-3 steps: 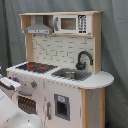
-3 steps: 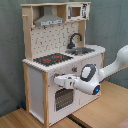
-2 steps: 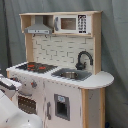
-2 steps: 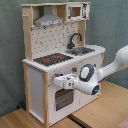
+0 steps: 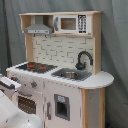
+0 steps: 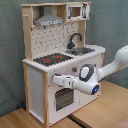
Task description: Play with the kitchen
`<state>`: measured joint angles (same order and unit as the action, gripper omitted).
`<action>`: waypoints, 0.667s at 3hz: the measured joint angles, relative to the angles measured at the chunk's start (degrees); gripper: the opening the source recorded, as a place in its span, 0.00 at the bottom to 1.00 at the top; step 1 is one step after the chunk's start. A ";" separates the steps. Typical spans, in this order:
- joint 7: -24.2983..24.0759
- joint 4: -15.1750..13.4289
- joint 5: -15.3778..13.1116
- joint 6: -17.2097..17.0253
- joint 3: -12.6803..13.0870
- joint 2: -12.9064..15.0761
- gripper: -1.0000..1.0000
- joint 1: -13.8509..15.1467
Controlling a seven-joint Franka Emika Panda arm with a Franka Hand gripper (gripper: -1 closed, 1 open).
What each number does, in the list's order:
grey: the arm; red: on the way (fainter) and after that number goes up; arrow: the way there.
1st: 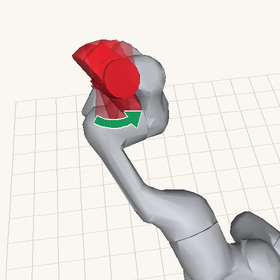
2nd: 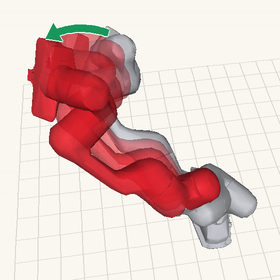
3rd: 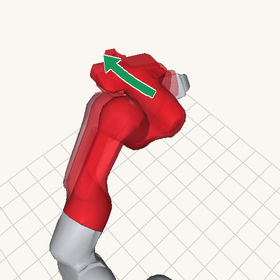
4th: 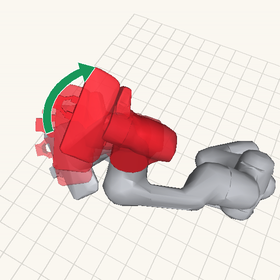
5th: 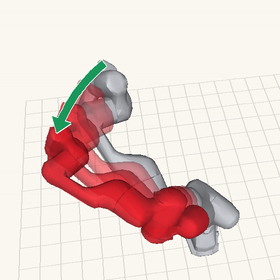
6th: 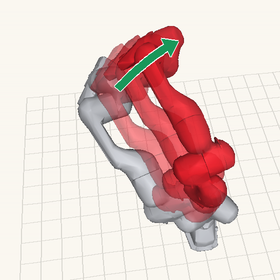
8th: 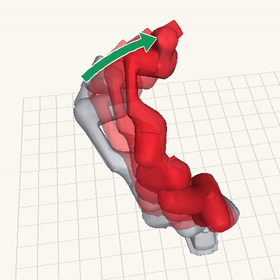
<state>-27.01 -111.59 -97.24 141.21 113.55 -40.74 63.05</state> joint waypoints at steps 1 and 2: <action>-6.60 0.00 0.17 0.15 -0.02 0.08 0.00 0.01; -12.44 0.00 0.26 0.31 -0.03 0.16 0.00 0.03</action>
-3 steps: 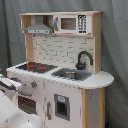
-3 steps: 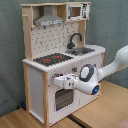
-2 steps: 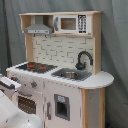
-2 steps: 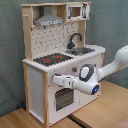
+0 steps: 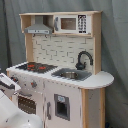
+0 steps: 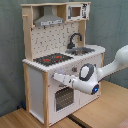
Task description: Play with the kitchen
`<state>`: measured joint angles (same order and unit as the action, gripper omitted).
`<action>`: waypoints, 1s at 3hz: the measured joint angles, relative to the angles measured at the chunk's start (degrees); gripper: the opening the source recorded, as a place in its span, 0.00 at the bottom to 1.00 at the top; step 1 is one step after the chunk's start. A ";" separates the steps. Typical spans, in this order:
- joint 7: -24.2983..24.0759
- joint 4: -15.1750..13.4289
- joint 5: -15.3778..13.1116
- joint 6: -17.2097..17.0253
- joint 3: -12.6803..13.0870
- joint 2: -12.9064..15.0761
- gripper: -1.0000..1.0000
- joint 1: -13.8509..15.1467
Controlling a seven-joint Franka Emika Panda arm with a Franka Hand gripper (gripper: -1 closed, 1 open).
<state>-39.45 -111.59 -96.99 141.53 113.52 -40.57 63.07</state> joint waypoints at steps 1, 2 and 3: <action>-6.10 0.00 0.13 0.25 -0.01 0.17 0.00 0.04; -11.98 0.00 0.17 0.48 -0.02 0.30 0.00 0.08; -17.85 0.00 0.22 0.83 -0.07 0.45 0.00 0.11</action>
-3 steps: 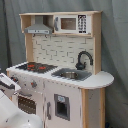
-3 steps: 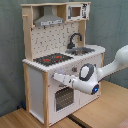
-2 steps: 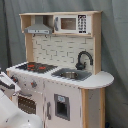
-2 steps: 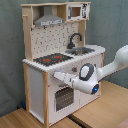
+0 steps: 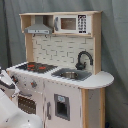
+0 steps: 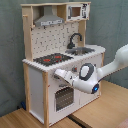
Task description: Play with the kitchen
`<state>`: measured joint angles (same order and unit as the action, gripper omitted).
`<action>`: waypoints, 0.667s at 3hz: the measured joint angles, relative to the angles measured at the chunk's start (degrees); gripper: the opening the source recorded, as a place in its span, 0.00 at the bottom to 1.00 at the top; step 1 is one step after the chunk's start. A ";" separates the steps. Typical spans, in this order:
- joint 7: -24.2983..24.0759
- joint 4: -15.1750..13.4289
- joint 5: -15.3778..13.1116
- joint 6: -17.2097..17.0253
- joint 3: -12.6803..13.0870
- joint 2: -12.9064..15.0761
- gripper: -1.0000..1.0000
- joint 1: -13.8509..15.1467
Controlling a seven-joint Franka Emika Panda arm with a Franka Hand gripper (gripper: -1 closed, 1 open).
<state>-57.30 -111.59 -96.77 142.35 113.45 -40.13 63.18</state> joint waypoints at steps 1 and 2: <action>-6.02 0.00 0.01 0.44 -0.07 0.17 0.00 0.04; -11.80 -0.05 0.00 0.67 -0.17 0.19 0.00 0.07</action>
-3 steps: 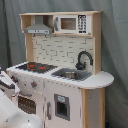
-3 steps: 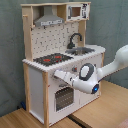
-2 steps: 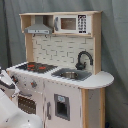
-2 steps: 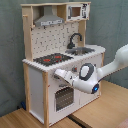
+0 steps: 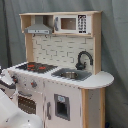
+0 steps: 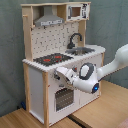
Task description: Play with the kitchen
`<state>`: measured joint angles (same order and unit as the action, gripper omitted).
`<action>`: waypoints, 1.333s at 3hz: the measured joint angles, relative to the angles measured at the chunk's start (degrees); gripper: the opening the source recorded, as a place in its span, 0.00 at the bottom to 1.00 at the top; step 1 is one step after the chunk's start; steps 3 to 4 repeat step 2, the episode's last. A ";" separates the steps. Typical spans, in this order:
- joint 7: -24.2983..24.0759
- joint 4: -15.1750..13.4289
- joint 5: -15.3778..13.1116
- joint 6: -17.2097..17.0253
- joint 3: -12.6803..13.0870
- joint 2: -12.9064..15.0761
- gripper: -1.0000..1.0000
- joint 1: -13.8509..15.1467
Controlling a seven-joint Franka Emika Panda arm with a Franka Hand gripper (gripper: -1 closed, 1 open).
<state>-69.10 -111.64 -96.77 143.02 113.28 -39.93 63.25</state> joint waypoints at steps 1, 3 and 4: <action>-1.18 -0.81 -0.04 0.21 -0.20 0.01 0.00 0.40; -1.28 -1.01 -0.04 0.33 -0.20 0.01 1.00 0.41; -1.28 -1.01 -0.04 0.33 -0.20 0.01 1.00 0.41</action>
